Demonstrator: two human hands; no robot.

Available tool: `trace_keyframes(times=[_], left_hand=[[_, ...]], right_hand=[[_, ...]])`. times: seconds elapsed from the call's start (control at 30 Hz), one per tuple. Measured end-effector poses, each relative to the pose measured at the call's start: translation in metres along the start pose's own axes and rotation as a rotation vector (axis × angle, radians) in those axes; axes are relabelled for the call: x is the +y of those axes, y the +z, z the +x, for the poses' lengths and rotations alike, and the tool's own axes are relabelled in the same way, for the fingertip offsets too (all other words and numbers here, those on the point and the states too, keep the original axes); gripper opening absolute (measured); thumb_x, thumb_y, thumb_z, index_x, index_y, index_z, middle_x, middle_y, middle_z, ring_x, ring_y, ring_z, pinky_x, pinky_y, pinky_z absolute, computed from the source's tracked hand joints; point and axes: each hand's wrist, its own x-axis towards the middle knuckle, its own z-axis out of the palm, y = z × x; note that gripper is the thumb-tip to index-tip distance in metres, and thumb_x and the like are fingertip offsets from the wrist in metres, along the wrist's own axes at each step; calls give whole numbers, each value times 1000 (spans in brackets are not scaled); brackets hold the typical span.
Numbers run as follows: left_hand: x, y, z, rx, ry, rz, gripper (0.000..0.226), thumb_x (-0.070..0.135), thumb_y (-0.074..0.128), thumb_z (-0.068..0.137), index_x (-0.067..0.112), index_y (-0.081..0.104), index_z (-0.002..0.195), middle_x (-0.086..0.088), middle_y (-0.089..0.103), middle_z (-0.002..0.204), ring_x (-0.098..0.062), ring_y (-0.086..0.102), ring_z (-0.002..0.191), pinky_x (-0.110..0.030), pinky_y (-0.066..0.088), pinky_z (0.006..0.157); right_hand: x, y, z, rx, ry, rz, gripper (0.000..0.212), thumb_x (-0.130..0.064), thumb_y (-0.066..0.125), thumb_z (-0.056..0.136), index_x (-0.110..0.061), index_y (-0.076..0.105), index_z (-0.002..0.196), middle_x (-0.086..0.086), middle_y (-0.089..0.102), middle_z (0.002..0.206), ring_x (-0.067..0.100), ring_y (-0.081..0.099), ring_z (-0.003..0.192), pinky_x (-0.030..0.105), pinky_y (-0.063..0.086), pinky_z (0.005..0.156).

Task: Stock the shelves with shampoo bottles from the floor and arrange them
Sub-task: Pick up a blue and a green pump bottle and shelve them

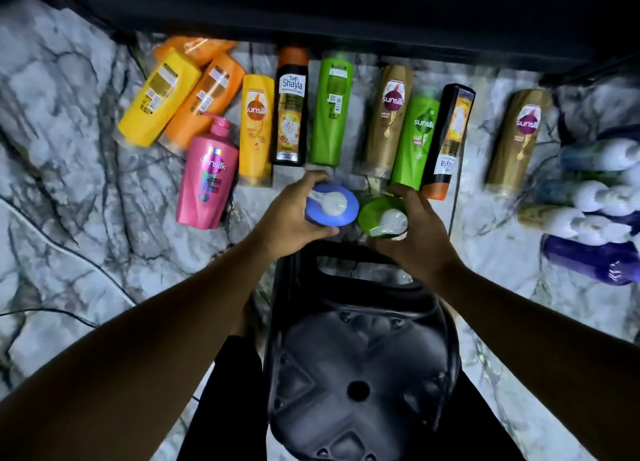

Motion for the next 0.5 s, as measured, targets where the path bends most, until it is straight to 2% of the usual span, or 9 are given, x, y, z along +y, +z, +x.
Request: trace_keyframes(times=[0.1, 0.2, 0.33, 0.43, 0.5], left_hand=[[2, 0, -9, -13, 69, -15, 75, 12, 96, 65, 8, 58, 131, -6, 62, 129, -18, 59, 118, -27, 45, 101], [-2, -6, -16, -49, 128, 63, 75, 16, 95, 68, 9, 59, 134, -5, 60, 133, -21, 58, 122, -32, 45, 105], [-7, -13, -19, -109, 147, 167, 78, 24, 92, 73, 15, 55, 141, -3, 56, 139, -22, 55, 127, -35, 43, 107], [0, -13, -18, -97, 106, 156, 81, 16, 95, 67, 11, 57, 138, -5, 59, 135, -18, 55, 121, -26, 43, 104], [8, -13, -19, -53, 66, 113, 82, 12, 96, 64, 9, 58, 136, -8, 61, 133, -18, 57, 119, -30, 45, 103]], right_hand=[[-1, -11, 0, -118, -85, -70, 79, -7, 83, 67, -17, 52, 139, 2, 55, 135, 21, 55, 120, 14, 37, 93], [-4, -19, 2, -155, -103, -153, 79, -14, 84, 69, -23, 51, 140, -2, 55, 138, 21, 57, 120, 28, 45, 97], [-11, -24, 2, -154, -103, -279, 81, -26, 85, 68, -26, 52, 142, -4, 57, 140, 24, 60, 119, 37, 52, 95], [-17, -25, 3, -157, -80, -333, 82, -28, 86, 66, -26, 53, 142, -2, 59, 138, 26, 61, 117, 37, 52, 94], [-24, -25, 3, -158, -40, -340, 82, -27, 86, 66, -27, 53, 140, 0, 61, 136, 28, 62, 116, 34, 50, 94]])
